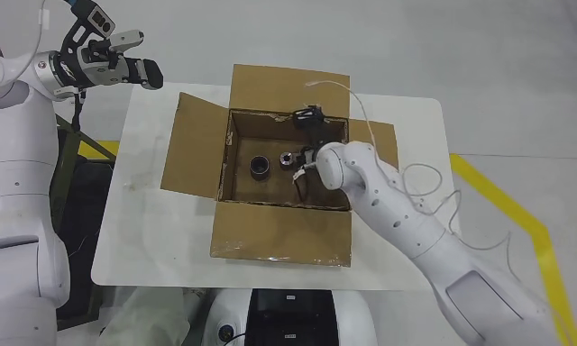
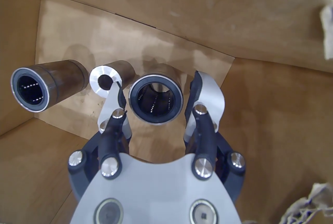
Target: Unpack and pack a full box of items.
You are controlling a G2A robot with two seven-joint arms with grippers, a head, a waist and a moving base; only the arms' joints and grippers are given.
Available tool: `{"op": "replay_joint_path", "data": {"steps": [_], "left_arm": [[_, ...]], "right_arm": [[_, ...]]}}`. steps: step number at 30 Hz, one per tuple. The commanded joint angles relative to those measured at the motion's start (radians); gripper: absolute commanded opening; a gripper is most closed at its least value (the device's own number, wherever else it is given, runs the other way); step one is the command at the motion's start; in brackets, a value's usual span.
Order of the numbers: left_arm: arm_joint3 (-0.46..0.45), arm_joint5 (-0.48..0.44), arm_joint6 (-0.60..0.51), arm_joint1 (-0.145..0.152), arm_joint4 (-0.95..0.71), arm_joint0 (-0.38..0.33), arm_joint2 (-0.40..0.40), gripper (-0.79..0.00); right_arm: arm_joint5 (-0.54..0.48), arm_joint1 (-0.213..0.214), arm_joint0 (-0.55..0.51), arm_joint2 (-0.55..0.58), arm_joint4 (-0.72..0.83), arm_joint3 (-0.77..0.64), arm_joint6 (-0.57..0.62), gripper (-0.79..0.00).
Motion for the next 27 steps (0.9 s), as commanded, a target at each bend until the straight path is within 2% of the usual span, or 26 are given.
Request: {"op": "replay_joint_path", "data": {"steps": [1, 8, 18, 24, 27], "left_arm": [[0.0, 0.0, 0.0, 0.0, 0.0, 0.0, 0.0, 0.0], [0.0, 0.0, 0.0, 0.0, 0.0, 0.0, 0.0, 0.0], [0.0, 0.0, 0.0, 0.0, 0.0, 0.0, 0.0, 0.0], [0.0, 0.0, 0.0, 0.0, 0.0, 0.0, 0.0, 0.0], [0.0, 0.0, 0.0, 0.0, 0.0, 0.0, 0.0, 0.0]], "right_arm": [[0.012, -0.004, 0.004, -0.004, -0.013, 0.008, 0.007, -0.265], [0.058, -0.012, 0.001, -0.009, -0.083, -0.007, 0.048, -0.265], [0.037, -0.025, -0.011, -0.006, -0.112, -0.009, 0.076, -0.234], [0.027, -0.039, -0.005, -0.003, -0.104, 0.024, 0.066, -0.179], [0.021, -0.046, -0.002, -0.002, -0.102, 0.04, 0.062, -0.191]]}}
